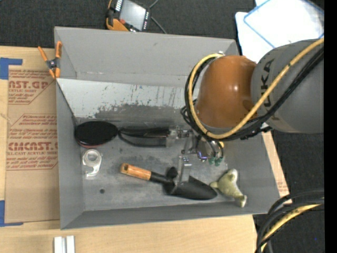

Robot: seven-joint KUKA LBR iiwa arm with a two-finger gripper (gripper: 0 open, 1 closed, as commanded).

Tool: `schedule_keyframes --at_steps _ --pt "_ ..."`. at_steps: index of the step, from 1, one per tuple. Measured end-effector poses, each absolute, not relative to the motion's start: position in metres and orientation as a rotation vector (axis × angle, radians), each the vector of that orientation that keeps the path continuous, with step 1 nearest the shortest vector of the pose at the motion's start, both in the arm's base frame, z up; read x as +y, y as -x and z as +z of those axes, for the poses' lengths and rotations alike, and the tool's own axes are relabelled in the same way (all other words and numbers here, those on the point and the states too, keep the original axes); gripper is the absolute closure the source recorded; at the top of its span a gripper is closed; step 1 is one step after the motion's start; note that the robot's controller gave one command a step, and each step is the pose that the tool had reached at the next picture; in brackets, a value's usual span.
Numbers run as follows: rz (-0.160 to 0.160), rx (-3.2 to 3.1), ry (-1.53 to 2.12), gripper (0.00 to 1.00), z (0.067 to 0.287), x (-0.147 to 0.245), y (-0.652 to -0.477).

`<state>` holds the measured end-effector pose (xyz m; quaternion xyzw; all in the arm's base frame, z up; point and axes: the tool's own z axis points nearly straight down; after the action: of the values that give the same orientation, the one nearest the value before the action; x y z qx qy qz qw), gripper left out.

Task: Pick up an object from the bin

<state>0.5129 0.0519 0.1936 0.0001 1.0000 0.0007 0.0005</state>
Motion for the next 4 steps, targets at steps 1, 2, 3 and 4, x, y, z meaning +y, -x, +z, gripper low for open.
schedule_keyframes --at_steps 1,2,3,4 --pt "0.002 3.141 0.0 0.0 0.194 0.052 -0.513" --pt "0.002 3.144 0.151 0.0 0.117 0.065 -0.497" --pt "0.002 3.134 0.18 0.0 0.116 0.065 -0.499" --pt "0.001 3.115 0.434 0.0 0.078 0.034 -0.527"
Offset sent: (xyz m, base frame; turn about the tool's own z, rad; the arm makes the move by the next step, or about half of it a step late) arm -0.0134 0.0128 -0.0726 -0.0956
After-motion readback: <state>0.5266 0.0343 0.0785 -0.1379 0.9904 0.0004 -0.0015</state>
